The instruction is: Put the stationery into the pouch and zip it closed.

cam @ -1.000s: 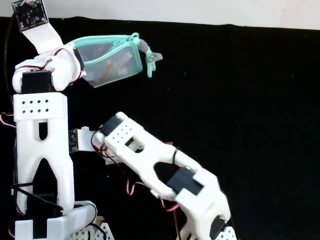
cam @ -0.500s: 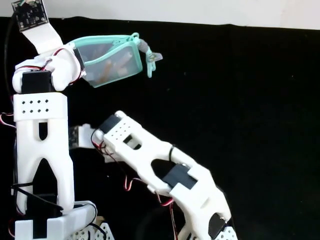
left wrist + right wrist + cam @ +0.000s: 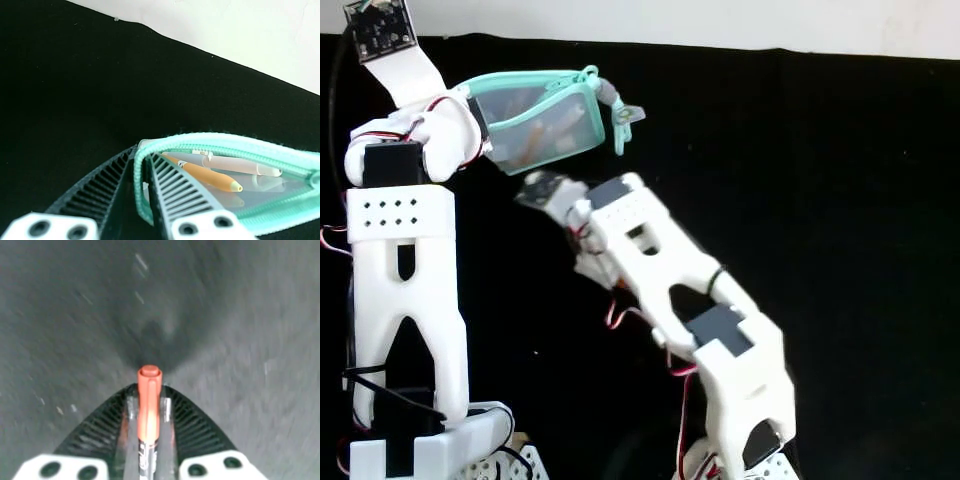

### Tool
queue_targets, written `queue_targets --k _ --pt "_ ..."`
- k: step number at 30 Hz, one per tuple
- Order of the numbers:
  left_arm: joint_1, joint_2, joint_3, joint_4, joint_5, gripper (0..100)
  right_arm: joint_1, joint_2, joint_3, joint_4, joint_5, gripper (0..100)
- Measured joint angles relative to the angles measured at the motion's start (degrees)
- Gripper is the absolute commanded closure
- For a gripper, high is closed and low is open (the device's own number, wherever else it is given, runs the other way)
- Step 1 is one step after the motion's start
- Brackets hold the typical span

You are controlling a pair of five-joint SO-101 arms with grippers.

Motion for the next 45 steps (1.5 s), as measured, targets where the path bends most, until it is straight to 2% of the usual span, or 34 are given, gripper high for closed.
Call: queue_targets --k 7,17,27,32,45 --pt "0.00 0.00 0.00 0.00 0.00 99 9.76 -0.18 -0.09 5.27 -5.89 99.1" --pt "0.00 0.00 0.00 0.00 0.00 99 21.10 -14.42 -3.69 0.35 -16.97 99.1" --pt "0.00 0.00 0.00 0.00 0.00 99 21.36 -25.41 -14.68 -11.08 -29.80 99.1" --pt "0.00 0.00 0.00 0.00 0.00 99 19.96 -25.41 -26.81 -12.84 -30.42 99.1" --pt "0.00 0.00 0.00 0.00 0.00 99 10.02 -16.35 -59.52 -13.10 -30.42 99.1"
